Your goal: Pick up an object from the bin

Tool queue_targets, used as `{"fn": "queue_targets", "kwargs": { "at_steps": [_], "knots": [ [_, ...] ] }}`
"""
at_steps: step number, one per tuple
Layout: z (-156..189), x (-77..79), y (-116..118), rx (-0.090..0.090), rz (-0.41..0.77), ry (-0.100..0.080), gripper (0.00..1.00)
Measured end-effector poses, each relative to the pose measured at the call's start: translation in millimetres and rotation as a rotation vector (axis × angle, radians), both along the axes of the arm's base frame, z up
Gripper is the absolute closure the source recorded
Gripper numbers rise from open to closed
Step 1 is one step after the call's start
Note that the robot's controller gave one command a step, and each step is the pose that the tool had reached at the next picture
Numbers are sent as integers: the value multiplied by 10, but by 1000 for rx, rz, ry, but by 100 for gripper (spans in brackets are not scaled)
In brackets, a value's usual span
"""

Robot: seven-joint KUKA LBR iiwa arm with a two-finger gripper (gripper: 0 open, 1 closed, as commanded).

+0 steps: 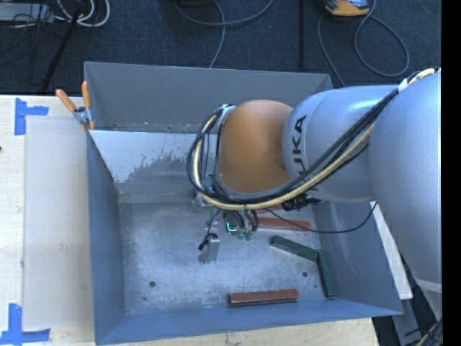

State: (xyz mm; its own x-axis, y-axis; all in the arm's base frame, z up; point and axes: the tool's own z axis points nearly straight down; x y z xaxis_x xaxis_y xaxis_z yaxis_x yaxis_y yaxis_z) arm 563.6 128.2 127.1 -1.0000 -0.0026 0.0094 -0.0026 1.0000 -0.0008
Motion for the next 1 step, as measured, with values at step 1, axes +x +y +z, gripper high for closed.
{"fn": "queue_targets", "kwargs": {
  "at_steps": [1],
  "knots": [
    [426,427,-477,0,-124,-15,0]
  ]
}}
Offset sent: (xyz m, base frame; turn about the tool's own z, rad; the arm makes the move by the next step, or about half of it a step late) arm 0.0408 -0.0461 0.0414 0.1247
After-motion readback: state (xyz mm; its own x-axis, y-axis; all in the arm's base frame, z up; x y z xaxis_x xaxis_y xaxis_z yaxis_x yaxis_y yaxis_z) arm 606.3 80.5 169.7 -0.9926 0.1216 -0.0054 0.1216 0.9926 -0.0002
